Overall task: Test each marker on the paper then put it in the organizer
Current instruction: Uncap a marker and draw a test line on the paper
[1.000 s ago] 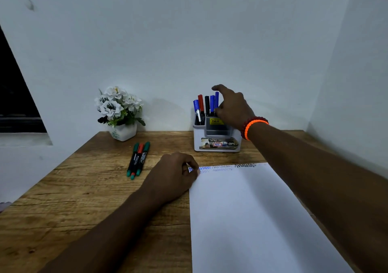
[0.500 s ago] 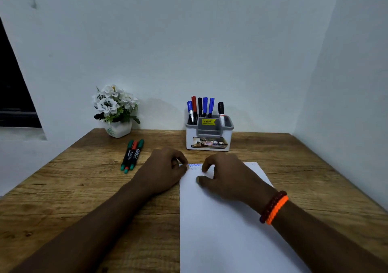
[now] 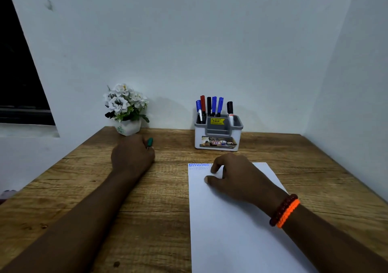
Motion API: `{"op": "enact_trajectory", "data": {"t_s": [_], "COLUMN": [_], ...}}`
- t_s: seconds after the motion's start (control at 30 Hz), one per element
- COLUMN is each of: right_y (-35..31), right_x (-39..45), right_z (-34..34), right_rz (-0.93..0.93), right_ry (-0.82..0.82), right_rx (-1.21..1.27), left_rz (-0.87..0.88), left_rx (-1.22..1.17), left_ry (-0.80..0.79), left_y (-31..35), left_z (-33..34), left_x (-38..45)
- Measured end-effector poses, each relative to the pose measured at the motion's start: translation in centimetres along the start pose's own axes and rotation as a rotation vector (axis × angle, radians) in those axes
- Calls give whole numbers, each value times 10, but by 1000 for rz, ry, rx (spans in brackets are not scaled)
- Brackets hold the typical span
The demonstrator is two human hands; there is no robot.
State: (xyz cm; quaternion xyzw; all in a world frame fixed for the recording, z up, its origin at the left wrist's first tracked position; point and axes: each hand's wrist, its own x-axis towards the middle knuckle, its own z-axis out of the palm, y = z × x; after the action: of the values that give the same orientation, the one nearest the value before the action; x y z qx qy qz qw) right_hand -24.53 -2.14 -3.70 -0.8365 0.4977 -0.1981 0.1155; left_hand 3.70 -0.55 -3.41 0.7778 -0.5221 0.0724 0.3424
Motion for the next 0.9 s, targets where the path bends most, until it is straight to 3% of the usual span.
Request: {"op": "enact_trajectory", "data": {"t_s": [0.4, 0.5, 0.6, 0.7, 0.8, 0.9], "right_y": [-3, -6, -10, -15, -21, -28], "right_x": [-1, -1, -2, -5, -7, -9], "right_z": [-2, -7, -19, -26, -27, -30], "right_rz": [1, -21, -9, 9, 81, 165], "right_ry": [-5, 90, 263, 351, 287, 195], "right_rx": [5, 35, 142, 318, 641, 937], "left_rz": [5, -14, -21, -41, -78, -40], "left_rx": [151, 101, -98, -516, -848, -956], "left_ry": [2, -13, -32, -135, -348, -488], "left_y": [9, 14, 26, 53, 80, 91], "left_z": [1, -5, -13, -27, -38, -32], "left_x": [-3, -5, -9, -23, -41, -55]}}
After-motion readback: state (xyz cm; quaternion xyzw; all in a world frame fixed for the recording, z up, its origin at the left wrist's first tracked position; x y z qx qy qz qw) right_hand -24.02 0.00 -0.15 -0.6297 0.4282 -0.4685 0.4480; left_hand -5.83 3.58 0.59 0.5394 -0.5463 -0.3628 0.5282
